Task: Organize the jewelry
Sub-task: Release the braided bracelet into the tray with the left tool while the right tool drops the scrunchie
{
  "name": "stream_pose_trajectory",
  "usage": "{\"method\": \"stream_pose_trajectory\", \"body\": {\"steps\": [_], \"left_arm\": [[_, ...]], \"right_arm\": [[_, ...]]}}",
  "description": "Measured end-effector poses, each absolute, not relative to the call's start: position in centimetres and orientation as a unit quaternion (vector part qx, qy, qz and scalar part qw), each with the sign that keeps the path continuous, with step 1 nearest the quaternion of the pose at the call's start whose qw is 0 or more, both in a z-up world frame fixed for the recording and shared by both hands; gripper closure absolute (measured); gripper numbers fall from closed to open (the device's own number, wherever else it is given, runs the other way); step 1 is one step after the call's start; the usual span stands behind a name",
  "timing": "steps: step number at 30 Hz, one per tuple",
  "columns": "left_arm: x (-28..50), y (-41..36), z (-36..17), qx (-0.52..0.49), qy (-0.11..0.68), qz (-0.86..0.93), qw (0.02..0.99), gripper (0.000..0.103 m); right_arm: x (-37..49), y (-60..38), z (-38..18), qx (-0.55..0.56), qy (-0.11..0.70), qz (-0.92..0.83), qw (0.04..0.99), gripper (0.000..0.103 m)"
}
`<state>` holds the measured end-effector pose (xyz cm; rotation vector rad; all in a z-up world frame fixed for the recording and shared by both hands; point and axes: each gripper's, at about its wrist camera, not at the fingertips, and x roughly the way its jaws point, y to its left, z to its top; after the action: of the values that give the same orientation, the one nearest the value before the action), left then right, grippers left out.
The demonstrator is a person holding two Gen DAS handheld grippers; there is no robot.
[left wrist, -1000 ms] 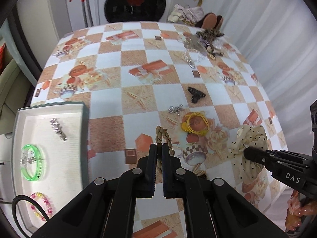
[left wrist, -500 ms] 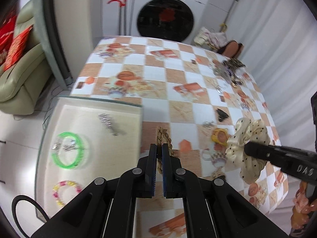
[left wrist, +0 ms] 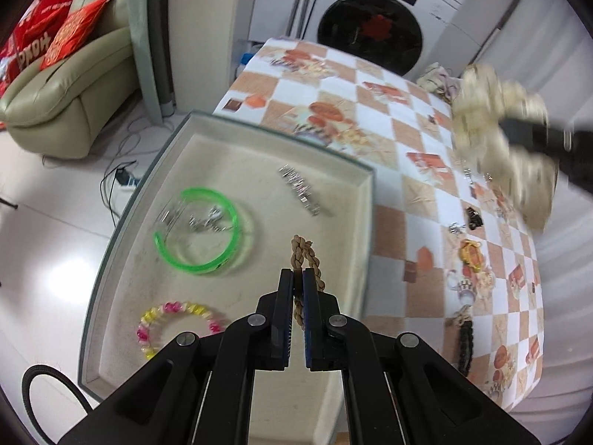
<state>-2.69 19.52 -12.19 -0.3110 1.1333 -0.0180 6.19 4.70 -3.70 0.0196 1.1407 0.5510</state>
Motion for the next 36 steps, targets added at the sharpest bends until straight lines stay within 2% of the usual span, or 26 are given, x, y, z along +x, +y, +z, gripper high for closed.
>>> {"method": "stream_pose_trajectory", "body": {"steps": [5, 12, 21, 29, 33, 35, 36], "left_arm": [[-2.7, 20.7, -13.9, -0.151, 0.544, 0.001, 0.825, 0.094], [-2.4, 21.2, -15.3, -0.149, 0.55, 0.001, 0.822, 0.094], [-2.3, 21.7, -16.3, -0.138, 0.56, 0.02, 0.817, 0.094], [-1.9, 21.5, -16.5, -0.129, 0.57, 0.028, 0.811, 0.094], [-1.8, 20.9, -16.2, -0.116, 0.572, 0.033, 0.811, 0.094], [-1.8, 20.8, -16.0, -0.113, 0.573, 0.036, 0.811, 0.094], [-1.8, 20.8, -15.9, -0.111, 0.573, 0.038, 0.811, 0.094]], "right_arm": [[8.0, 9.5, -5.5, -0.011, 0.543, 0.293, 0.787, 0.094], [10.1, 14.1, -11.3, -0.032, 0.567, 0.31, 0.762, 0.094], [12.4, 16.0, -17.3, -0.028, 0.599, 0.308, 0.739, 0.094], [13.2, 16.3, -20.0, -0.031, 0.623, 0.296, 0.724, 0.089], [13.4, 16.0, -20.4, -0.025, 0.631, 0.291, 0.719, 0.079], [13.5, 15.7, -20.3, -0.021, 0.634, 0.289, 0.717, 0.063], [13.6, 15.4, -20.2, -0.015, 0.635, 0.291, 0.716, 0.059]]}}
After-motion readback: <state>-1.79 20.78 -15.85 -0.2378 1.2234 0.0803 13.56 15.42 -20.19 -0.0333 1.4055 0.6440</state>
